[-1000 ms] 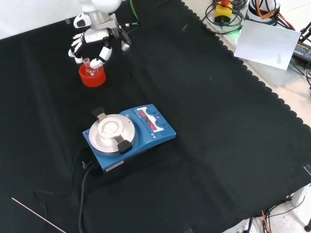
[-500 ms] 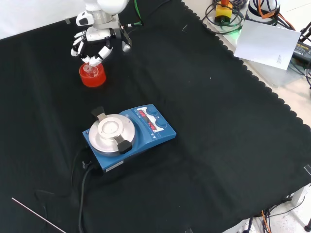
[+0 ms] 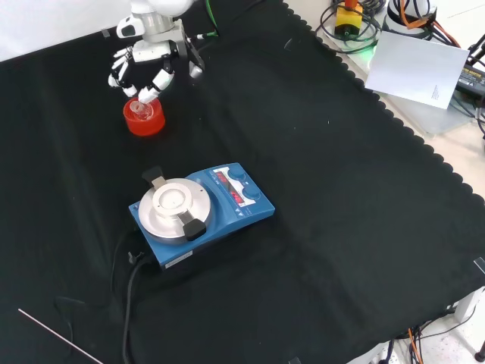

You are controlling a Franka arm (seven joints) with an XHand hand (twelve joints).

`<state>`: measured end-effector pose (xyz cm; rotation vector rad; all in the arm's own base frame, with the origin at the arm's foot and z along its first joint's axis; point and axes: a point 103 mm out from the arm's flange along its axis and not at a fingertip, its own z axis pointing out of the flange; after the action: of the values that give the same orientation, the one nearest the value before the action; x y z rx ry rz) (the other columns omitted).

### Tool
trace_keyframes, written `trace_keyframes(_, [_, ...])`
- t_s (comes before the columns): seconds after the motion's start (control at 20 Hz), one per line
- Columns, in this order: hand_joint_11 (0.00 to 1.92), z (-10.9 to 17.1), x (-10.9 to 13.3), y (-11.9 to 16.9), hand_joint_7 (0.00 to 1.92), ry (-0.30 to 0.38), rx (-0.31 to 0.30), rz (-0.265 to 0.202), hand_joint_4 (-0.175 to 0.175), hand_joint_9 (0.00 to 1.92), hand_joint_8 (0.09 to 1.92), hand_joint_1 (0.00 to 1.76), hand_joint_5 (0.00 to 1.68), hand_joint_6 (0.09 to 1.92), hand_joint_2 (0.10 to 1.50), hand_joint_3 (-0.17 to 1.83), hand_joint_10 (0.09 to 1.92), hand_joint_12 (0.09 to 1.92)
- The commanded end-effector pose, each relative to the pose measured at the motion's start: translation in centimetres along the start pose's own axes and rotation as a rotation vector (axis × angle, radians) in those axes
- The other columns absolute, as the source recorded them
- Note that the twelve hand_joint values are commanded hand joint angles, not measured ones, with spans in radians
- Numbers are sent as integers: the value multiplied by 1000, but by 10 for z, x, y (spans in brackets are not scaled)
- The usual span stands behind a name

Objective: Pick up the round-bottom flask.

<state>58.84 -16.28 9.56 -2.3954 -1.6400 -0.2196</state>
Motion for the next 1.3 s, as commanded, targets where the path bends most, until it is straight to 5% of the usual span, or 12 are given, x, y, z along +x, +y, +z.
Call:
trace_keyframes(0.05, [104, 4, 2, 0, 319, -20, 36, -59, -50, 486, 673, 910, 633, 851, 655, 617, 678, 1340])
trace_keyframes(0.5, [88, 9, 13, -2, 287, -23, 23, -71, -53, 462, 671, 917, 513, 795, 597, 654, 681, 1344])
trace_keyframes(1.3, [100, 15, 20, 3, 330, -29, -4, -49, -16, 488, 682, 944, 776, 773, 650, 658, 685, 1345])
